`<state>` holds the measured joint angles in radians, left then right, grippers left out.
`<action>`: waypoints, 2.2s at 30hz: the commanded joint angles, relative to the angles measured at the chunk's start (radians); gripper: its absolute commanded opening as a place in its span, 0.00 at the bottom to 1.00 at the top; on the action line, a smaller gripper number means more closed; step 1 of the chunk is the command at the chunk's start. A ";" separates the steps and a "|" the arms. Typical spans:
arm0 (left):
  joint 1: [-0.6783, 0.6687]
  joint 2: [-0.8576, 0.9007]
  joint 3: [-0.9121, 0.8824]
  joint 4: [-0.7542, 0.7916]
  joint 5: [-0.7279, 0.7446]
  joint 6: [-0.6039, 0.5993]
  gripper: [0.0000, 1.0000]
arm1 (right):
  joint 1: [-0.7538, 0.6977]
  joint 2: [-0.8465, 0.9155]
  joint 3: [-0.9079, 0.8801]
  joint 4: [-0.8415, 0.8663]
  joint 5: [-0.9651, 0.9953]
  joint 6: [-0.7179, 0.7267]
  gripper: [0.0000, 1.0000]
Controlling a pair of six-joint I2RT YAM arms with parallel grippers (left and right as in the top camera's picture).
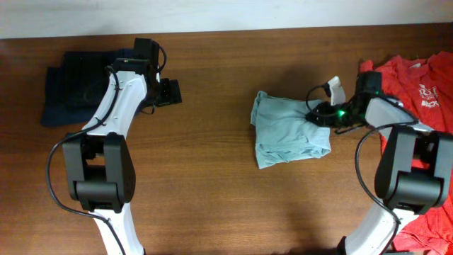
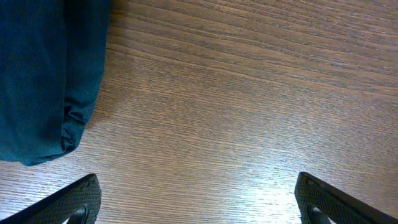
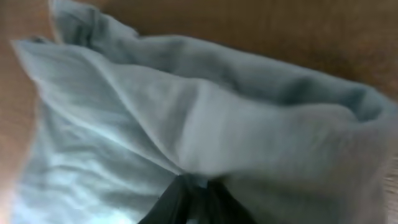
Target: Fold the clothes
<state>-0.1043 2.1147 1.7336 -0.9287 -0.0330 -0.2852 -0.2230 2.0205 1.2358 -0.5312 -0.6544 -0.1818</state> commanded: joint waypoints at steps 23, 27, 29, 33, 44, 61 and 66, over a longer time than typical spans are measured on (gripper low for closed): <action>0.000 -0.021 0.013 0.001 0.004 0.001 0.99 | 0.000 -0.166 -0.009 -0.381 -0.016 -0.077 0.12; 0.000 -0.021 0.013 0.001 0.004 0.001 0.99 | -0.001 -0.164 -0.097 -0.307 0.012 -0.076 0.12; 0.000 -0.021 0.013 0.001 0.004 0.001 0.99 | -0.001 -0.164 -0.149 -0.251 0.013 -0.076 0.12; 0.000 -0.021 0.013 0.001 0.004 0.001 0.99 | 0.000 -0.156 -0.262 -0.101 0.013 -0.072 0.13; 0.000 -0.021 0.013 0.001 0.004 0.001 0.99 | -0.001 -0.151 -0.321 -0.088 0.034 -0.061 0.10; 0.000 -0.021 0.013 0.001 0.004 0.001 0.99 | -0.002 -0.172 0.086 -0.343 0.294 -0.063 0.09; 0.000 -0.021 0.013 0.001 0.004 0.001 0.99 | -0.002 -0.095 0.057 -0.248 0.301 -0.060 0.09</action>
<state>-0.1043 2.1147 1.7336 -0.9283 -0.0330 -0.2852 -0.2256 1.8755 1.3193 -0.7959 -0.3973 -0.2424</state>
